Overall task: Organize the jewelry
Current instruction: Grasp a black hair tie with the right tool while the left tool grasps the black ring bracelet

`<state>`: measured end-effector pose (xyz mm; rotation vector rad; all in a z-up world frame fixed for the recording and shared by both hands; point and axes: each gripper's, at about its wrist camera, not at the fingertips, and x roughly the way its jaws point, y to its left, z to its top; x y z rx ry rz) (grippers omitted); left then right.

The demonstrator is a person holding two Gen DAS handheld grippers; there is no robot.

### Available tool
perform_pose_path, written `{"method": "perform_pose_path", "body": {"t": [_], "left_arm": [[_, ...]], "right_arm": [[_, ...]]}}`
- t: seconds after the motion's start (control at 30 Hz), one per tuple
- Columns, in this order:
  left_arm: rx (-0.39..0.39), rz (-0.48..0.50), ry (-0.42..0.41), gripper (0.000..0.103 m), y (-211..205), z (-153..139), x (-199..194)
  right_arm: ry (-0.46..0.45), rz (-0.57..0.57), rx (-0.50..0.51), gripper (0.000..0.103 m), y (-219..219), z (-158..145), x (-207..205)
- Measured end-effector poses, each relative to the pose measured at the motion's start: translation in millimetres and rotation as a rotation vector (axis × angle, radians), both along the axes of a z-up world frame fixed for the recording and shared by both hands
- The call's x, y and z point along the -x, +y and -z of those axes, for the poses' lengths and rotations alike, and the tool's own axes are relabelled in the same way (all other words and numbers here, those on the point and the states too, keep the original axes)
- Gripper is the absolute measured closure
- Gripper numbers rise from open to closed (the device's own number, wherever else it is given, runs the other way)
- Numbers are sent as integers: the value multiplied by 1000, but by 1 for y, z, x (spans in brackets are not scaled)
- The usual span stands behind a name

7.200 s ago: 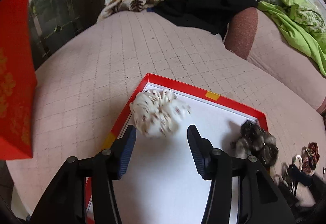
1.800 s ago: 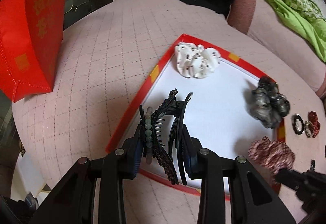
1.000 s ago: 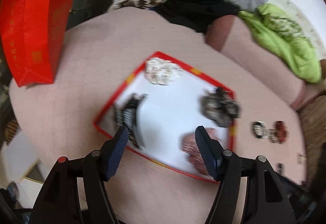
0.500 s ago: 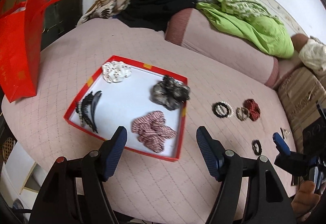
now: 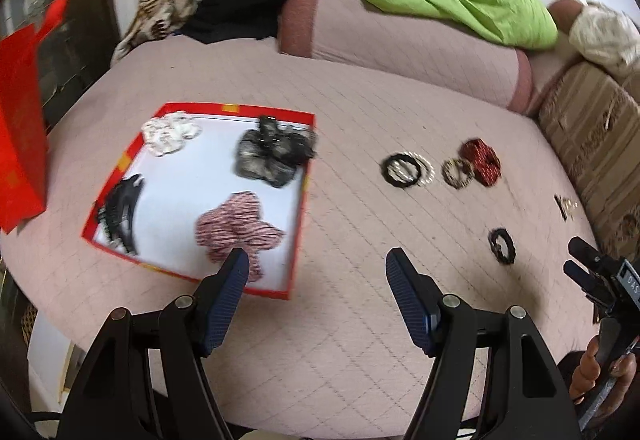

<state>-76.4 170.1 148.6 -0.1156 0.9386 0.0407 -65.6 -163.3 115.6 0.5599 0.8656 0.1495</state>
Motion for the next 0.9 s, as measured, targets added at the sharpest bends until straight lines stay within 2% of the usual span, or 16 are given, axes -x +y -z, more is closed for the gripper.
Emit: {"method": "perform_pose_path", "body": {"t": [0.23, 0.47, 0.53, 0.67, 0.7, 0.77, 0.9], "left_arm": [[-20, 58, 2, 33, -33, 17, -34], [-13, 104, 15, 34, -52, 39, -107], [-24, 117, 24, 40, -58, 48, -129], [-49, 152, 62, 47, -71, 73, -167], [-49, 158, 79, 52, -73, 81, -176], [-34, 168, 114, 61, -75, 95, -188], [-3, 173, 152, 66, -74, 117, -206]], "right_arm": [[-1, -13, 124, 13, 4, 10, -11], [25, -52, 168, 25, 9, 26, -25], [30, -52, 166, 25, 8, 31, -26], [46, -59, 180, 25, 9, 41, -30], [48, -59, 191, 25, 9, 43, -31], [51, -55, 203, 25, 9, 45, -33], [58, -47, 214, 25, 7, 51, -38]]}}
